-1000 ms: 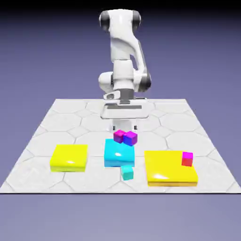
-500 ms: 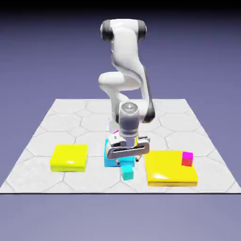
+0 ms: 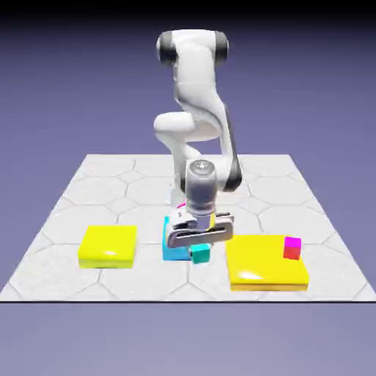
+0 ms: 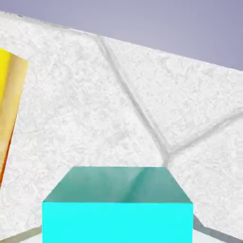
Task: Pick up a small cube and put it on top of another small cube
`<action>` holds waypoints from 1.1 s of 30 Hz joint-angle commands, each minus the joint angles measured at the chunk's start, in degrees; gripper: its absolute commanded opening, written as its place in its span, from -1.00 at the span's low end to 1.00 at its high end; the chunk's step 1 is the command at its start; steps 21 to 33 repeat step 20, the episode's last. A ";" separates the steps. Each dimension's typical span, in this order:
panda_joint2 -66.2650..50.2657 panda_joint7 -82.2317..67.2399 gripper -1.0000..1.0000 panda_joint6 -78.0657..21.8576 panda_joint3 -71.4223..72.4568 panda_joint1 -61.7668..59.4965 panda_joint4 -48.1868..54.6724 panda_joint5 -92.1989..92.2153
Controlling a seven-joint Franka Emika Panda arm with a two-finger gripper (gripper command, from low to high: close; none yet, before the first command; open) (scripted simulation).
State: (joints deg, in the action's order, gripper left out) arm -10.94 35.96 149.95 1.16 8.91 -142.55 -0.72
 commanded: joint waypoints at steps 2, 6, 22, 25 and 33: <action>0.53 0.53 -1.00 -3.43 4.14 1.48 2.79 -0.89; 1.60 1.51 -1.00 -10.30 12.45 4.37 8.37 -2.58; -1.01 4.08 1.00 -12.96 19.81 8.16 13.12 -6.55; -1.01 4.08 1.00 -12.96 19.81 8.16 13.12 -6.55; -1.01 4.08 1.00 -12.96 19.81 8.16 13.12 -6.55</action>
